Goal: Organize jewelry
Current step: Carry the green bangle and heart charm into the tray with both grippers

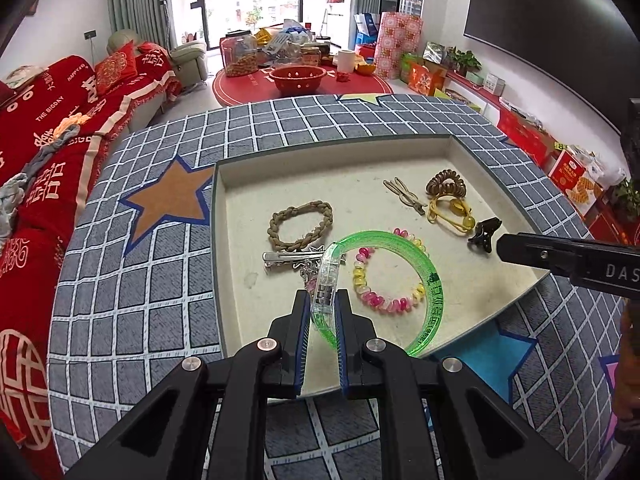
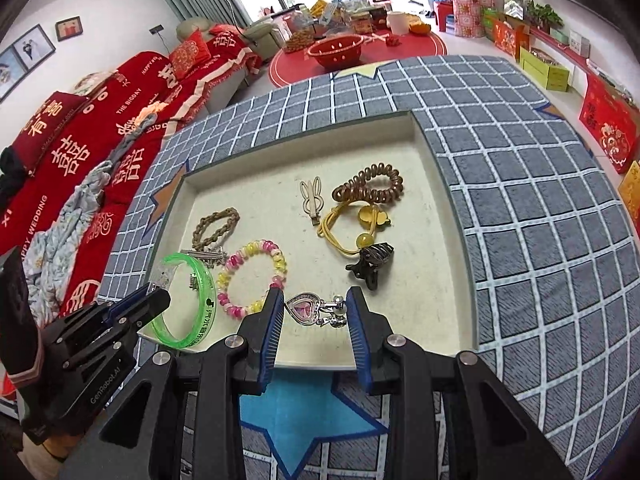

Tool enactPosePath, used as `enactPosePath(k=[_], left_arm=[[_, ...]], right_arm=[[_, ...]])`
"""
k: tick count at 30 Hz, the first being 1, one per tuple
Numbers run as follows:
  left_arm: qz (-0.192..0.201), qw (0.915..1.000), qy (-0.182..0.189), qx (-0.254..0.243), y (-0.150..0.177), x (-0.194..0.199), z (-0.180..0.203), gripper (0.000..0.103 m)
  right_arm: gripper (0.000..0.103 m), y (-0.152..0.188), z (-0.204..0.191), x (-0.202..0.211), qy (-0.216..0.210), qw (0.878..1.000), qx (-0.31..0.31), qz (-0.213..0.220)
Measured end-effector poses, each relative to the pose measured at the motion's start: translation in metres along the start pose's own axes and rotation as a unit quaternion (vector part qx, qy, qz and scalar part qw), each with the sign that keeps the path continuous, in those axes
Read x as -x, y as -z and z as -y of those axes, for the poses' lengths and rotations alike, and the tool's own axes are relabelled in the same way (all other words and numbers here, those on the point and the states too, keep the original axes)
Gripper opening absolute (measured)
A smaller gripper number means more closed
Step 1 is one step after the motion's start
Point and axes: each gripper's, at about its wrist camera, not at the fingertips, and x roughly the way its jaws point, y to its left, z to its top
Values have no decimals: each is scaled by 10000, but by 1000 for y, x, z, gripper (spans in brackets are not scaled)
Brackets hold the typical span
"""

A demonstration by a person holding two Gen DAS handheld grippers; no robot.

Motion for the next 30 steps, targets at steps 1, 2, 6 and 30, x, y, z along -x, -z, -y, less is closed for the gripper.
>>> enactPosePath(k=[1, 2, 6, 30], left_arm=[[-16, 10000, 0, -9, -1, -2, 1, 25], [-43, 10000, 6, -11, -2, -5, 2, 25], [-113, 9999, 8, -12, -5, -16, 3, 25], [-74, 9993, -347, -120, -14, -42, 10, 25]], right_arm=[[35, -1, 1, -4, 3, 10000, -16, -43], [35, -1, 2, -7, 9, 10000, -34, -82], [35, -5, 6, -20, 74, 9997, -118, -177], [35, -13, 15, -38, 685, 9976, 78, -48]])
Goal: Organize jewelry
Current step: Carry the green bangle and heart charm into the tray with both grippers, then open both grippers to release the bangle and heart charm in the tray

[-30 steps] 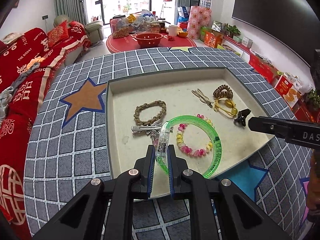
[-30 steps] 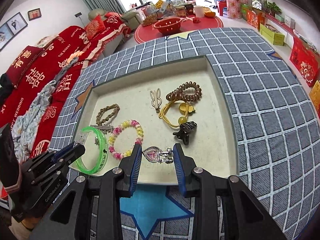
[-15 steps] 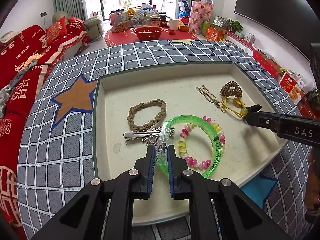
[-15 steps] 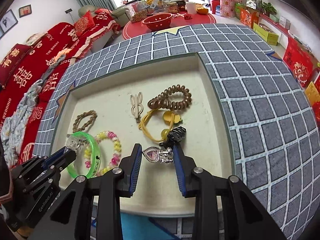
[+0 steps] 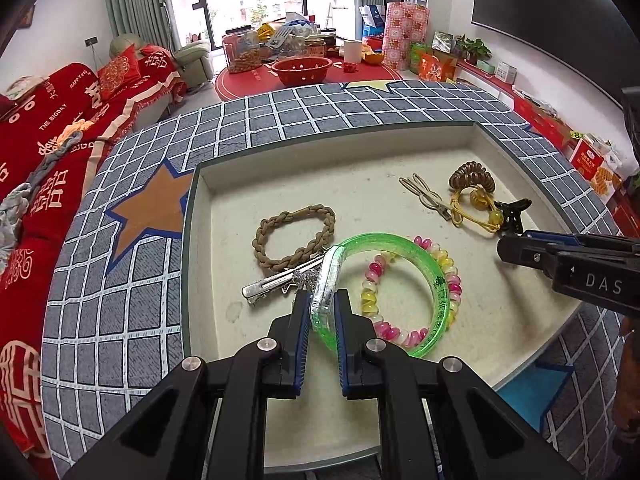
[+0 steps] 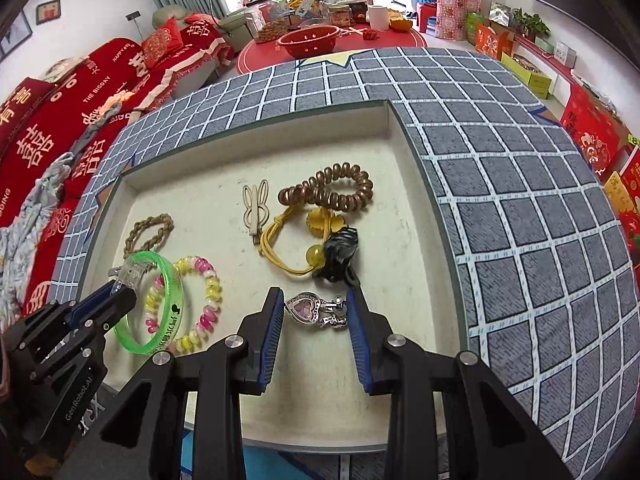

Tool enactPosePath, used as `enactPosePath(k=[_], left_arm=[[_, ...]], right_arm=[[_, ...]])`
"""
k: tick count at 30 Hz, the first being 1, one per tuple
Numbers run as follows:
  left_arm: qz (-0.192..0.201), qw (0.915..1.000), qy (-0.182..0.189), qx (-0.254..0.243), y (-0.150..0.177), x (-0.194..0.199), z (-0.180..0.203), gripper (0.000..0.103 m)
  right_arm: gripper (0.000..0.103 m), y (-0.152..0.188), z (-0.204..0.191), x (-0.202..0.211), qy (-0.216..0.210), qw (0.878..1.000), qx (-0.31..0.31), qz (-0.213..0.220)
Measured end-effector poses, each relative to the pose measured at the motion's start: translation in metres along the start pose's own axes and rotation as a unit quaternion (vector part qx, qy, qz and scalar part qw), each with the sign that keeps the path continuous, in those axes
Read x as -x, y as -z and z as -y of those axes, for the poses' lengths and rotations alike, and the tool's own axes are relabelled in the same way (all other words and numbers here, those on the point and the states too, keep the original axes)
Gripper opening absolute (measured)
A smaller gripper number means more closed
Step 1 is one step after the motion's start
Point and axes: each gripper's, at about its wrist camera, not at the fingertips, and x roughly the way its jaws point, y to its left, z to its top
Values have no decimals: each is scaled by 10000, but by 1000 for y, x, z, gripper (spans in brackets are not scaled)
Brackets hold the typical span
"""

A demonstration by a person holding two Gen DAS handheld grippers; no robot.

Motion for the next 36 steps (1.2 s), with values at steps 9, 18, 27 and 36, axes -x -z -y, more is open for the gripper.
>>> enactPosePath(k=[9, 18, 27, 36], left_arm=[[-43, 9997, -157, -169, 3, 1, 8, 26], [-6, 9998, -197, -96, 2, 8, 5, 26], [49, 9998, -216, 4, 2, 19, 2, 26], [131, 9996, -240, 65, 1, 32, -1, 26]], right_arm=[[36, 3, -4, 1, 116, 9998, 143, 12], [54, 4, -3, 5, -17, 10000, 54, 0], [66, 4, 1, 19, -250, 9995, -157, 134], [66, 6, -1, 33, -386, 9989, -168, 220]])
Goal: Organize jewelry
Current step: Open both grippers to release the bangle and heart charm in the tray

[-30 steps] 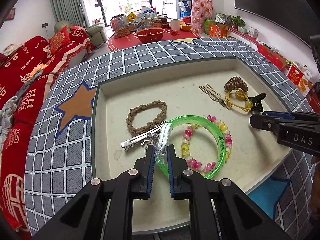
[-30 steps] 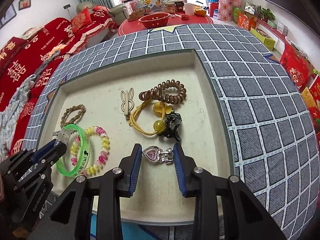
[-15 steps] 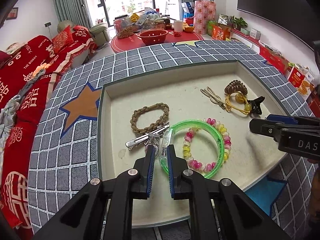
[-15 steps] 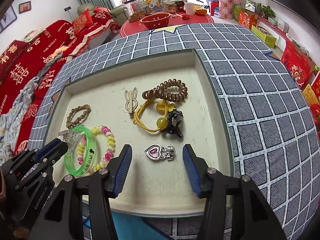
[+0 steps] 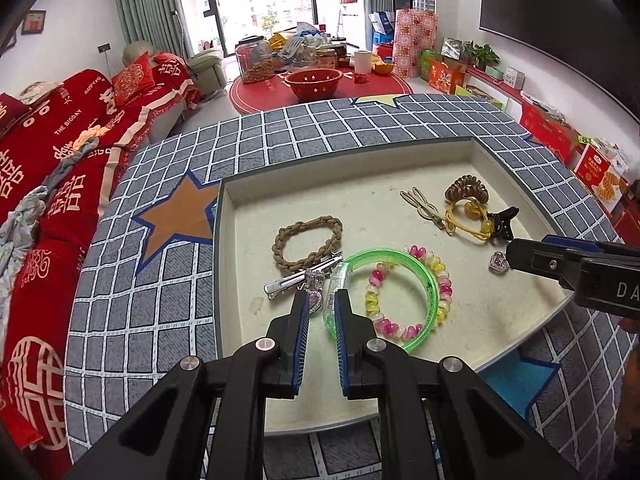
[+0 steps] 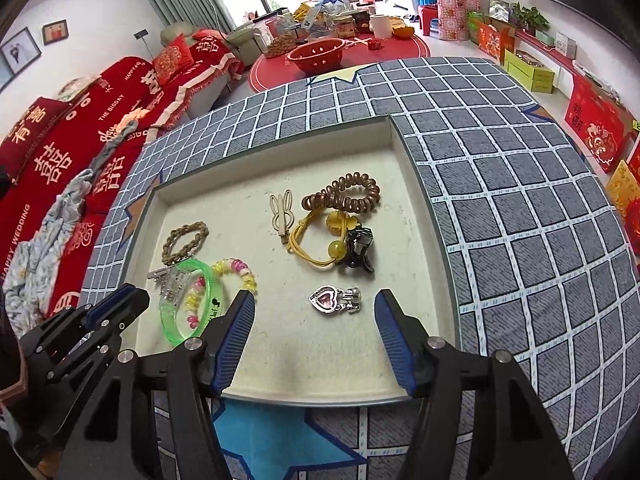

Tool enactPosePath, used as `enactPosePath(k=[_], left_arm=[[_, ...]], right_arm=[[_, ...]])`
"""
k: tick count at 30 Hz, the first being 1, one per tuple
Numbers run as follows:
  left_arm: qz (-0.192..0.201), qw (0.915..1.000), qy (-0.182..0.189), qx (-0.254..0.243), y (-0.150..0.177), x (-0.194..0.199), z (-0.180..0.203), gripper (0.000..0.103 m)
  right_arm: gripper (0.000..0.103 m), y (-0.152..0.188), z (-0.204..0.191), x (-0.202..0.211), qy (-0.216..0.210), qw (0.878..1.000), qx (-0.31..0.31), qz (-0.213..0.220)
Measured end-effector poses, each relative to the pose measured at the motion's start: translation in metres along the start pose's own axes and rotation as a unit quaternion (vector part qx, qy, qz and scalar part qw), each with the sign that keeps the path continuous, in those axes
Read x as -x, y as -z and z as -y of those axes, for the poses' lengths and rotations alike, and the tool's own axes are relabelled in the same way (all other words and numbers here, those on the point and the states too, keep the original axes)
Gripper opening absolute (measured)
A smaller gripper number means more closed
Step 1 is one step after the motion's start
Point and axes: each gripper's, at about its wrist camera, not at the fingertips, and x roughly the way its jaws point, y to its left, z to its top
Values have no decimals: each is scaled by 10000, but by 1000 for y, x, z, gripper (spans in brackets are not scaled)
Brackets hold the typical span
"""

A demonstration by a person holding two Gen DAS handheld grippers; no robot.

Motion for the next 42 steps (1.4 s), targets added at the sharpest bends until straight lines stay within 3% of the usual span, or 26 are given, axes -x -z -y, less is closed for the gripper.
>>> enactPosePath(k=[8, 11, 30, 32, 33, 35, 39, 42], left_arm=[[53, 10000, -46, 0, 0, 5, -3, 26], [80, 9999, -70, -3, -1, 8, -5, 26], [91, 9992, -350, 158, 2, 12, -20, 27], [80, 9990, -385, 215, 3, 13, -22, 83], [177, 9983, -470, 307, 3, 16, -24, 103], [425, 9971, -545, 315, 5, 24, -25, 103], [411, 9973, -512, 323, 5, 25, -27, 103], [381, 9974, -487, 366, 7, 24, -28, 103]], right_arm=[[66, 1, -4, 6, -1, 10000, 19, 36], [72, -1, -4, 8, 27, 10000, 19, 48], [72, -1, -11, 14, 188, 9995, 212, 119], [72, -1, -11, 15, 213, 9995, 215, 130], [73, 0, -11, 15, 251, 9993, 223, 141], [76, -1, -10, 17, 299, 9991, 250, 155], [76, -2, -13, 18, 370, 9986, 347, 171], [86, -1, -18, 20, 413, 9979, 437, 234]])
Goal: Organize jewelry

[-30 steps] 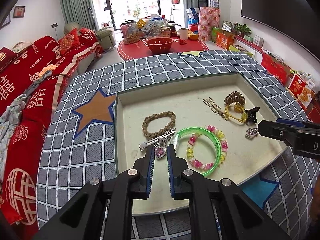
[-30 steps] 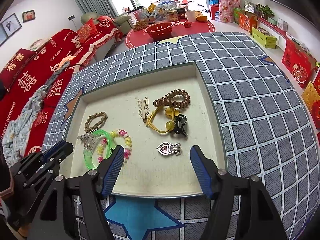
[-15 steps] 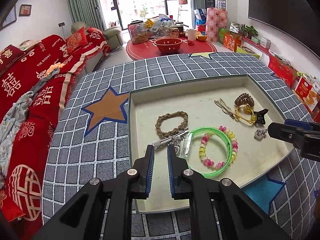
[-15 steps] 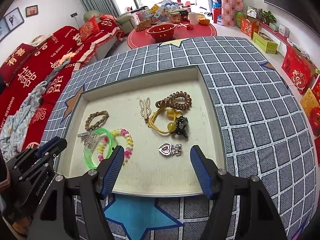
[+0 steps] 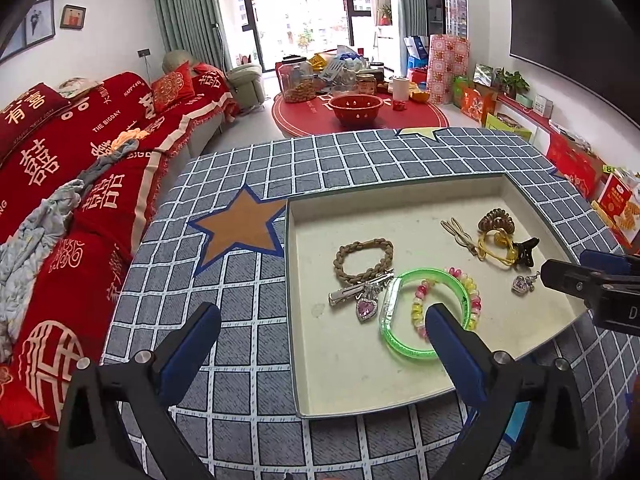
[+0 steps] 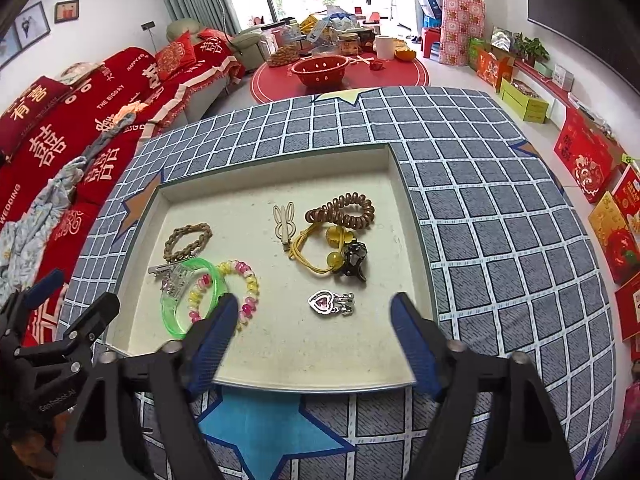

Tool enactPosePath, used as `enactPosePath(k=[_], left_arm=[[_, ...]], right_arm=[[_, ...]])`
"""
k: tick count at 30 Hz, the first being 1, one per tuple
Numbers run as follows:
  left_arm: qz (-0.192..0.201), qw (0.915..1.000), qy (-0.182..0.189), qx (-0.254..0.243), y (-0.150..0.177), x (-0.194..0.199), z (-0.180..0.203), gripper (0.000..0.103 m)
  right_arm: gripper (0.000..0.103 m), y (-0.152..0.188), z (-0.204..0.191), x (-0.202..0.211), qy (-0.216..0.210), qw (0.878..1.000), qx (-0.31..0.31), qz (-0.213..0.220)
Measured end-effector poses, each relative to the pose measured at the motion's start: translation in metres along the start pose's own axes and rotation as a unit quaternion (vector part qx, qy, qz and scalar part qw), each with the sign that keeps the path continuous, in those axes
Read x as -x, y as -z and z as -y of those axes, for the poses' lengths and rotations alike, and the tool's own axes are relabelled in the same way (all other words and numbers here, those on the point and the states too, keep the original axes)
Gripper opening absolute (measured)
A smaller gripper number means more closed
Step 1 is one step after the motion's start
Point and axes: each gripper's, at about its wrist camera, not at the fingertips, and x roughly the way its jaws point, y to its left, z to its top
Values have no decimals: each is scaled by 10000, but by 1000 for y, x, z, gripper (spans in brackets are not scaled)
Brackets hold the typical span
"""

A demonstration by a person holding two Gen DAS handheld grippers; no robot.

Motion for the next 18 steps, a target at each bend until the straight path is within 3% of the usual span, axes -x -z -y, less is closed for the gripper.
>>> enactPosePath(k=[7, 18], left_arm=[[-82, 10000, -13, 51, 6, 6, -3, 103], [-109, 9999, 1, 112, 19, 22, -3, 103]], right_arm=[[91, 3, -1, 5, 6, 9998, -63, 169], [91, 16, -10, 19, 252, 9993, 180, 222]])
